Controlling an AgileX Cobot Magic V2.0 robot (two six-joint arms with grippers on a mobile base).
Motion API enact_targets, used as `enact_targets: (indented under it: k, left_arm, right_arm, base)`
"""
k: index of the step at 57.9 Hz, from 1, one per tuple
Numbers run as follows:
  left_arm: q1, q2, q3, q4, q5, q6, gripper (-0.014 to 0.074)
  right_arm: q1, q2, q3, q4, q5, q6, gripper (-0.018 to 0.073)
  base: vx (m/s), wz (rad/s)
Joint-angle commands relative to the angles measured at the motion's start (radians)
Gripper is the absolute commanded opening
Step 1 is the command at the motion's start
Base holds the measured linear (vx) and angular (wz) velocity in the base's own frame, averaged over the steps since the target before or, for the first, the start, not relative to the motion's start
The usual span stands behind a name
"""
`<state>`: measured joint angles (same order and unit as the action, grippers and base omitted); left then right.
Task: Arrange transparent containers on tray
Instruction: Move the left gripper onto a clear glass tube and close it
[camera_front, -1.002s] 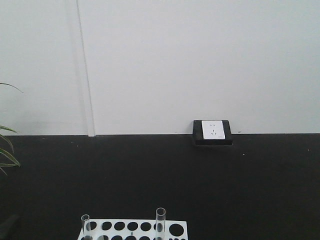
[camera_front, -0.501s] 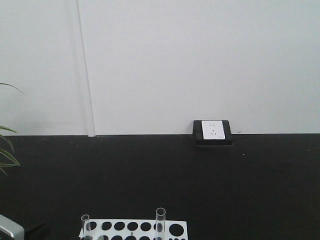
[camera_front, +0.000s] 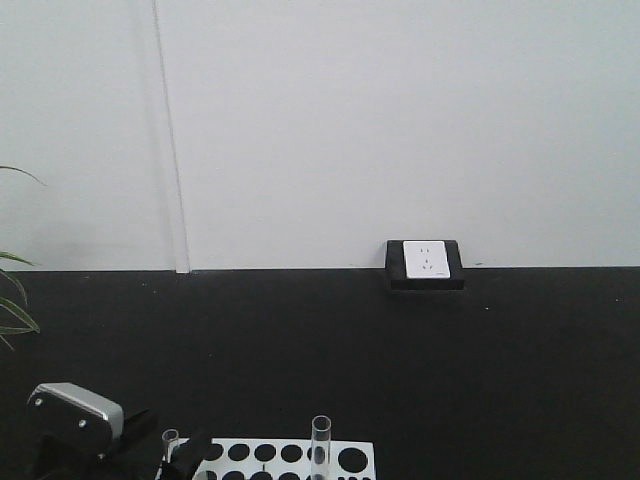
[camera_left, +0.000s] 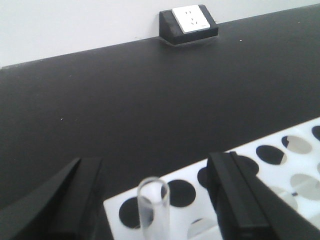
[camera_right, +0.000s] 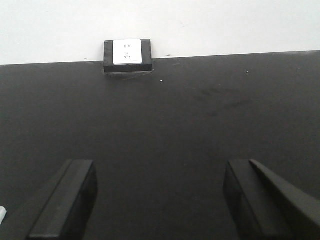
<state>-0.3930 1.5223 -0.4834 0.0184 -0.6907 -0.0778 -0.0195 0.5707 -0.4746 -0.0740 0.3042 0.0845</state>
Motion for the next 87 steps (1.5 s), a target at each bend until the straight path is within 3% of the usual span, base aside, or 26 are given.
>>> enact_targets:
  k: [1, 11, 22, 35, 50, 63, 87]
  left_arm:
    - [-0.005, 0.006, -0.046, -0.001, -0.085, -0.008, 0.0553]
    - [-0.005, 0.066, -0.046, -0.001, -0.096, -0.008, 0.0552]
    - [-0.005, 0.140, -0.046, 0.000, -0.226, -0.008, 0.0551]
    - [-0.005, 0.177, -0.046, -0.002, -0.251, -0.008, 0.0528]
    - [-0.005, 0.176, -0.044, -0.066, -0.266, -0.008, 0.0410]
    - [-0.005, 0.165, 0.026, -0.063, -0.291, -0.008, 0.0314]
    - [-0.005, 0.159, 0.120, -0.062, -0.534, -0.008, 0.0139]
  right_arm:
    - [0.001, 0.010, -0.033, -0.008, -0.083, -0.005, 0.0592]
    - [0.001, 0.010, -0.033, -0.009, -0.083, -0.005, 0.0592]
    - [0.001, 0.010, -0.033, -0.010, -0.081, -0.006, 0.0592]
    - [0.001, 0.010, -0.033, -0.013, -0.063, -0.006, 0.0592]
    - [0.001, 0.010, -0.033, -0.017, -0.053, -0.006, 0.0592]
    - [0.001, 0.010, -0.033, -0.045, -0.054, -0.010, 0.0592]
    - [0.001, 0.010, -0.033, -0.077, -0.054, -0.010, 0.0592]
  base:
    - [0.00, 0.00]
    - [0.00, 0.00]
    - [0.00, 0.00]
    - [0.00, 0.00]
    - [0.00, 0.00]
    - [0.00, 0.00]
    - [0.00, 0.00]
